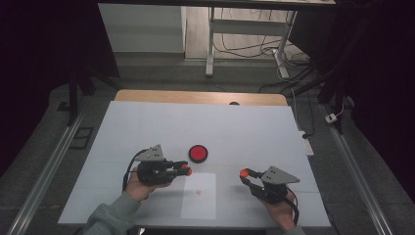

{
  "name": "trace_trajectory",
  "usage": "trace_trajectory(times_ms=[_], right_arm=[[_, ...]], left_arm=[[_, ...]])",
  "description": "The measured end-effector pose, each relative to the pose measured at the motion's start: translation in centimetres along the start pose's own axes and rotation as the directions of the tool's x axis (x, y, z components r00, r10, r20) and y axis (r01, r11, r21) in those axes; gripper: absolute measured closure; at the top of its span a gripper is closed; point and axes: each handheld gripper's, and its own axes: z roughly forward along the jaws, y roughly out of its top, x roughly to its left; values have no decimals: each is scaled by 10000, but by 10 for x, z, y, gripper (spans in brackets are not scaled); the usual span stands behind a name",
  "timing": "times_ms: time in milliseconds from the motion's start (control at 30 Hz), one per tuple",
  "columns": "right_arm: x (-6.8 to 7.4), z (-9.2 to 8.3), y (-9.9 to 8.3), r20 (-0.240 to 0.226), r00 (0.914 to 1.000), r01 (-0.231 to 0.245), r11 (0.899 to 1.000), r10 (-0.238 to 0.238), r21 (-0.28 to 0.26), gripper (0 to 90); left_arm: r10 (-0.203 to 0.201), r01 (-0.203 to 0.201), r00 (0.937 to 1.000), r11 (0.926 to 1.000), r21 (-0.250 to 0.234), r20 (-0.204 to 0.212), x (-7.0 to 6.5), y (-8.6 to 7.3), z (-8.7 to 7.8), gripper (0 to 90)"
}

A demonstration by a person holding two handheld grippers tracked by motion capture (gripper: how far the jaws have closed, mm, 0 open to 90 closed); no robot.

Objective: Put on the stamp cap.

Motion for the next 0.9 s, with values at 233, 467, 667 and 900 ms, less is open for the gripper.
trace_trajectory(times_ms=[233, 467, 667, 900], right_arm=[[6, 5, 3, -276, 9995, 131, 9999, -133, -54, 646], [13, 5, 7, -840, 9964, 35, 9994, -64, -353, 646], [22, 15, 9, -1156, 9932, 106, 9993, -146, -347, 646], [31, 26, 13, -1380, 9898, 344, 9993, -362, -151, 646]], left_arm=[[-25, 25, 10000, 10000, 38, -6, -2, 0, 2, 726], [-77, 78, 9999, 9999, 65, -136, 1, -1, 3, 726], [-39, 41, 9998, 10000, 81, -187, 0, -1, 3, 726], [101, -101, 9999, 9998, 169, -9, -2, -1, 6, 726]])
